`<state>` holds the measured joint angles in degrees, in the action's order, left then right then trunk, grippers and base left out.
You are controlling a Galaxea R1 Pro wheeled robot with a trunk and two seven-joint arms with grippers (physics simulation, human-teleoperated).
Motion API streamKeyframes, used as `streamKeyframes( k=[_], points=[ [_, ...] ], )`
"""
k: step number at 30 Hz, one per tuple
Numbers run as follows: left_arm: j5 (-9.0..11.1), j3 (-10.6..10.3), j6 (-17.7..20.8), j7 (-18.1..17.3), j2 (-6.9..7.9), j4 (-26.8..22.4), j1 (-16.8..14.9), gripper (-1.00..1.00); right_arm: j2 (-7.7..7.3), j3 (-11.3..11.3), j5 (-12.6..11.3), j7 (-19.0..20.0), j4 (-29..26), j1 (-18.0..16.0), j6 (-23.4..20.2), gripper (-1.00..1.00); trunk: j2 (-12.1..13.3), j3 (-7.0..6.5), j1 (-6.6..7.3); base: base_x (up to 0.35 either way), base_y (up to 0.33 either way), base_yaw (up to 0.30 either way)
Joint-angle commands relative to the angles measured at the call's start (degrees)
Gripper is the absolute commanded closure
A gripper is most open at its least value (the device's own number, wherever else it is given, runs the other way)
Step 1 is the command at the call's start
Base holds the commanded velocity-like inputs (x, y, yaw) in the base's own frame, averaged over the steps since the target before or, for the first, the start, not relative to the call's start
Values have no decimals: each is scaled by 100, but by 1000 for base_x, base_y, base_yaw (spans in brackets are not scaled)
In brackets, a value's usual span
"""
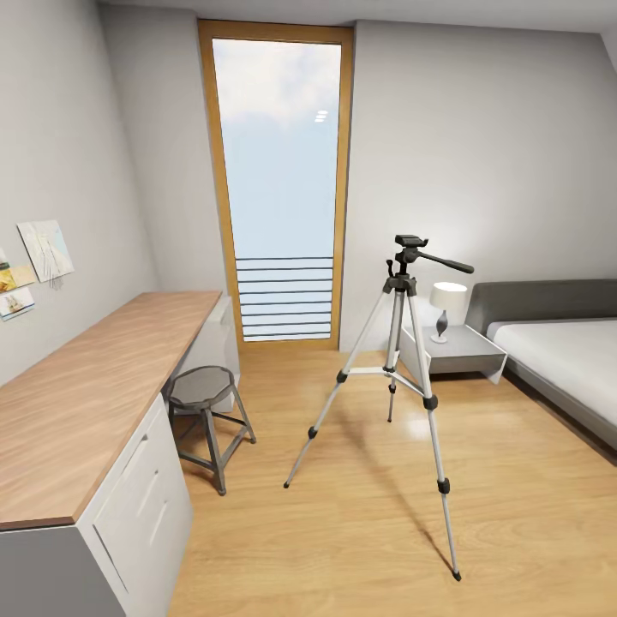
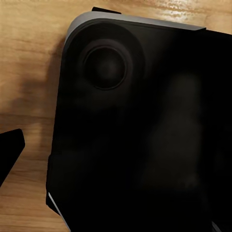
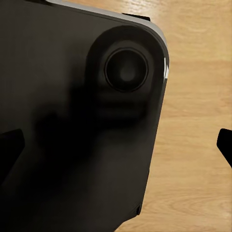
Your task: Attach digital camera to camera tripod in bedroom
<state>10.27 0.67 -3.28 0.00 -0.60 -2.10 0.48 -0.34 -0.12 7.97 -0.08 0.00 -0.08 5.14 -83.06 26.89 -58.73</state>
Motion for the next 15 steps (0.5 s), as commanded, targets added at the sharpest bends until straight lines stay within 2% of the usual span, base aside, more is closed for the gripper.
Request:
streamKeyframes(
  k=[1,6,15],
  points=[
    [37,3,-7,0,-1,-9,3,-100,-1,-5,47,-1,0,-1,13,-100,-2,4,0,0,0,0],
    [37,3,-6,0,-1,-10,4,-100,-1,-10,45,-1,0,-1,13,-100,-2,4,0,0,0,-38],
    [37,3,-7,0,-1,-10,3,-100,0,-12,39,-1,0,-1,13,-100,-2,4,0,0,0,-215]
  ],
)
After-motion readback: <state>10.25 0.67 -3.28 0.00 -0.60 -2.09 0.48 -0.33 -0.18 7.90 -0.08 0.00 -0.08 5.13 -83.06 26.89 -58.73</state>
